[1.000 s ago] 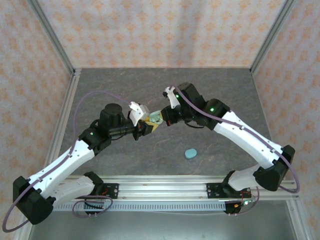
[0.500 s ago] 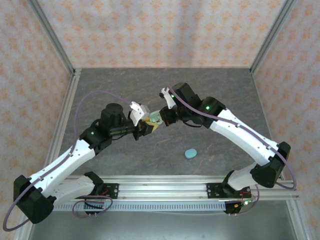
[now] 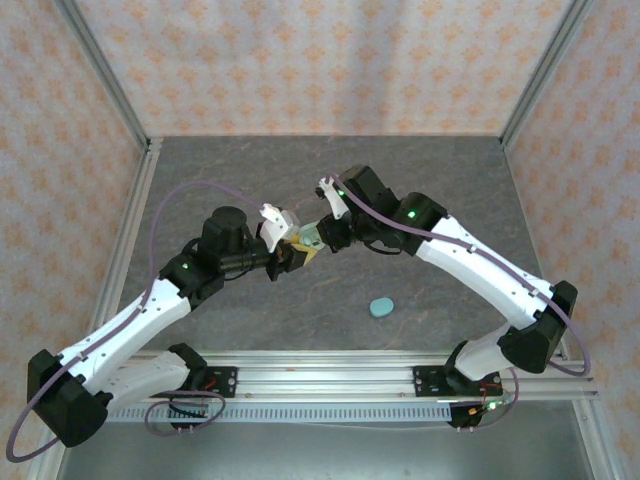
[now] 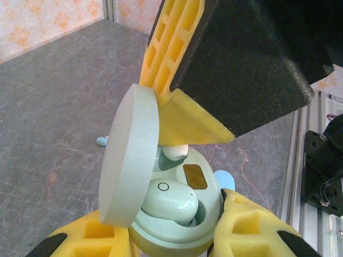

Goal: Insert wireless bluetooth earbuds into charging case

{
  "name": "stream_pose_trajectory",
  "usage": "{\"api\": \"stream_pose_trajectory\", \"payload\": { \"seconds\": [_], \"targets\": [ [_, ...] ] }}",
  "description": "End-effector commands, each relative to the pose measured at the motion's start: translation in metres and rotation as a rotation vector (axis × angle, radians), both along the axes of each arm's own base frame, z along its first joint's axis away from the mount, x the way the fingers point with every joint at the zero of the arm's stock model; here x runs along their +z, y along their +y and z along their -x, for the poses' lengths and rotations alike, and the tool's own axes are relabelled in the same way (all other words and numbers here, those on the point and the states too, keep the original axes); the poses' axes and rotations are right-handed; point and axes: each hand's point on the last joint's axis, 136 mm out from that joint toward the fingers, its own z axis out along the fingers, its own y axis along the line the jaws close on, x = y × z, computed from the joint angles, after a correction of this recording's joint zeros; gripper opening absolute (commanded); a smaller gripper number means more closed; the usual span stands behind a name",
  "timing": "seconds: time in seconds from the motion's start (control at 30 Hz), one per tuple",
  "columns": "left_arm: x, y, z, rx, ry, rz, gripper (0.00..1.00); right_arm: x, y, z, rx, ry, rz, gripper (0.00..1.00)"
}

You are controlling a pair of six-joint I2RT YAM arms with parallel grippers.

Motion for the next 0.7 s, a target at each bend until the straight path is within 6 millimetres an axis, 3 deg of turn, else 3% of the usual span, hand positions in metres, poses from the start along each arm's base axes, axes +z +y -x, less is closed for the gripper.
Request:
{"api": "stream_pose_trajectory", "payload": {
  "seconds": [0.0, 0.67],
  "targets": [
    [0.0148, -0.0045, -0.0012, -0.020, -0.042, 0.039, 0.00, 0.0062, 0.0110, 0.0124, 0.052, 0.034, -0.034, 0.13],
    [0.0141, -0.0033, 0.0001, -0.016, -0.043, 0.037, 0.00, 0.0143, 0.0203, 0.0183, 0.068, 0.076, -0.092, 0.22]
  ]
}}
